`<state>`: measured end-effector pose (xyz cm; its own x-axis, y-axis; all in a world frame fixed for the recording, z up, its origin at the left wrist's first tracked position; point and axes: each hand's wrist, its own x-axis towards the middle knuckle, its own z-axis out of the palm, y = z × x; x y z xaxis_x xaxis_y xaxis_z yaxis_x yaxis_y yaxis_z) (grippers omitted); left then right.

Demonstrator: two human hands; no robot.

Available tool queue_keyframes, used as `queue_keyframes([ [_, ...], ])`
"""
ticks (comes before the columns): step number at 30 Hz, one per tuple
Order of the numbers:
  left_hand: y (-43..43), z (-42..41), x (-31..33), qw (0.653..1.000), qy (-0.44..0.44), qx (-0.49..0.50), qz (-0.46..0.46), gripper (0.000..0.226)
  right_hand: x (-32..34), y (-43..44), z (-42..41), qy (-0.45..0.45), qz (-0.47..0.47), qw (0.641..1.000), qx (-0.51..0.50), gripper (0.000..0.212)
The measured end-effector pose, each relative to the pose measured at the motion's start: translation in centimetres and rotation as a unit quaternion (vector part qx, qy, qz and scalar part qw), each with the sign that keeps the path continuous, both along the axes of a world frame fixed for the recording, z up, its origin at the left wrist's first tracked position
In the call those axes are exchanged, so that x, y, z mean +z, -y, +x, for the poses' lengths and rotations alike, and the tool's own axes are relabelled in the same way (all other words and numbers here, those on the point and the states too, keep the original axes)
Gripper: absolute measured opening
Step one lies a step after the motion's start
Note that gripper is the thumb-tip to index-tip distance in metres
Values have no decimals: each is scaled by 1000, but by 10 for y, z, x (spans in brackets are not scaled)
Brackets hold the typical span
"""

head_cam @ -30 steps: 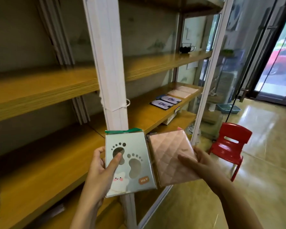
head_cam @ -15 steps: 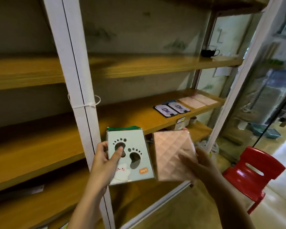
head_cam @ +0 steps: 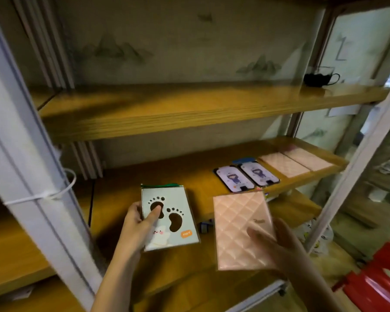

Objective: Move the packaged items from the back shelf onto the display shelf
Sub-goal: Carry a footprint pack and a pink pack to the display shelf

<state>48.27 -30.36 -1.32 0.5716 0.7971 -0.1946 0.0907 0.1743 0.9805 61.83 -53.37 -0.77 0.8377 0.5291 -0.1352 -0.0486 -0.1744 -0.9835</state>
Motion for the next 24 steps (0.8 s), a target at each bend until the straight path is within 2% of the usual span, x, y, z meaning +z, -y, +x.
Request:
queue_keyframes([
  [3, -12, 35, -2, 1000, -13, 5, -5, 32, 9, -11, 33, 11, -6, 999, 29, 28],
  [9, -24, 86, -20, 998, -58, 25, 0, 30, 5, -36, 97, 20, -36, 996, 79, 35],
  [12, -27, 97, -26, 989, -116, 63, 58, 43, 3, -46, 120, 20, -35, 994, 99, 36],
  [14, -27, 101, -25, 960, -207, 103, 161, 59, 1, -49, 134, 15, -38, 993, 107, 39],
  [16, -22, 105, -19, 916, -277, 123, 263, 64, -1, -49, 150, 10, -42, 993, 114, 40],
  [20, 2, 124, -12, 851, -332, 97, 395, 53, 2, -44, 189, 9, -48, 990, 130, 34],
  [24, 35, 160, -5, 811, -358, 85, 455, 44, 3, -31, 237, -20, -41, 988, 149, 32],
])
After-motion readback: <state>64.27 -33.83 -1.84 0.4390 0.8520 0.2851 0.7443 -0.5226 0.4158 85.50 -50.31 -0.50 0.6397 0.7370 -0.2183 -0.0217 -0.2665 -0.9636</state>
